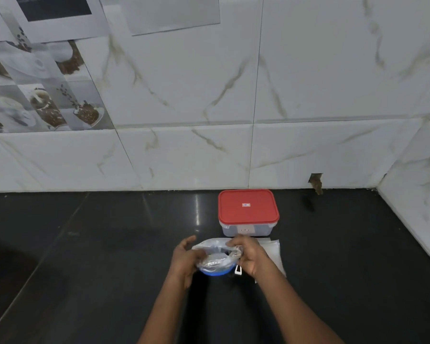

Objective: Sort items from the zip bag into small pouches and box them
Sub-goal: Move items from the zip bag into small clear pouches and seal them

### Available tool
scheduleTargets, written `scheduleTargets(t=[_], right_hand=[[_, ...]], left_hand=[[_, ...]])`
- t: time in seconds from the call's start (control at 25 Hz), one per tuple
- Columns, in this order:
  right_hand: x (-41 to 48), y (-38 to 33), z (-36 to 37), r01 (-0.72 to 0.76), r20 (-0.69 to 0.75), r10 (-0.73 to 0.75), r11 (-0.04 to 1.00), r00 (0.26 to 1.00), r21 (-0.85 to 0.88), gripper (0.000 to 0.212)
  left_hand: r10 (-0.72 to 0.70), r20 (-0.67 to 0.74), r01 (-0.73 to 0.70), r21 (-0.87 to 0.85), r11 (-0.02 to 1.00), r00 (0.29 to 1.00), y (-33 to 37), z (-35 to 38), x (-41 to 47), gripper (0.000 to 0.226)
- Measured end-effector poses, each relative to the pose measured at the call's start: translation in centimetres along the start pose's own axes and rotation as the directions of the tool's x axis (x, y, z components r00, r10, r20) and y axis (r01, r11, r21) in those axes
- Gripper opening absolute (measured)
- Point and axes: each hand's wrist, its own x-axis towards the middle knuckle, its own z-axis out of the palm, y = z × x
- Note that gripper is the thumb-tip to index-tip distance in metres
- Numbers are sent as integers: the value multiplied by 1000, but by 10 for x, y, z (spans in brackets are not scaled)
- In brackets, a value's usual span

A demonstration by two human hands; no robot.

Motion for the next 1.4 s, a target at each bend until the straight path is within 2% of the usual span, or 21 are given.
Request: scheduleTargets(t=[0.08,0.16,0.24,0.32,0.4,0.52,0.64,0.68,0.72,0.76,0.84,0.88,0.92,0.96,1.0,1.04,1.12,1.2,1.24,1.32,1.4], right_hand=[[3,3,4,119,-128,-159,953,979,-279,59],[3,4,4,214,-105,-311,826,945,-521,65],[5,-1,-1,284,12,-398,633,917,-720,67],[8,-8,-8,328,139,-446,380,884,-865,60],[9,-11,-12,332,192,-514,194,836,-923,41],[7,-5,-7,265,121,-618,146,777,-953,21],[5,0,0,171,113,-658,25,745,-985,16],[5,1,1,165,106,-662,27,742,-986,16],[5,1,1,175,77,-663,83,744,-981,17],[5,0,2,196,29,-657,182,753,-964,18],[9,-1,-1,253,-23,-643,334,765,-908,26],[9,-3,-1,274,-21,-641,357,767,-893,30],[10,-5,0,291,-14,-642,367,766,-884,32],[9,-6,2,298,-17,-648,374,762,-878,32],[8,-6,6,297,-33,-652,389,758,-872,32],[6,-4,12,265,-67,-650,399,757,-878,35],[2,6,24,137,-121,-635,341,763,-930,42],[3,18,27,104,-105,-619,291,779,-951,29],[4,21,25,95,-114,-610,300,784,-949,18],[6,16,15,62,-184,-584,376,790,-925,8],[10,13,6,83,-231,-547,488,805,-869,8]], left_hand=[[175,-168,-116,312,943,970,0,2,-4,28],[302,-217,-155,512,845,928,4,1,-8,9],[323,-246,-119,598,792,914,8,-5,-8,10],[343,-221,-116,665,738,913,11,-13,-6,13],[393,-152,-156,745,649,907,11,-17,-5,13],[362,-107,-147,782,606,926,13,-14,-6,7],[193,-219,13,693,720,956,13,-7,-6,51],[135,-225,42,640,767,965,12,-5,-9,59],[116,-219,45,616,787,969,8,-3,-13,61],[126,-200,36,652,758,972,7,-1,-17,61],[210,-130,-4,842,539,969,3,-1,-21,75],[279,-59,-58,918,392,959,8,1,-21,80],[351,44,-141,956,256,935,13,5,-20,73],[405,147,-225,962,152,902,18,10,-17,56],[427,204,-262,962,79,881,23,14,-15,39],[434,218,-267,962,53,874,27,19,-15,27],[433,201,-271,957,105,878,30,26,-16,21],[418,150,-267,934,237,896,25,26,-16,19],[399,94,-228,925,303,912,22,22,-13,18],[353,-21,-153,876,457,935,22,7,-5,13],[310,12,-191,810,555,951,22,-4,3,15]])
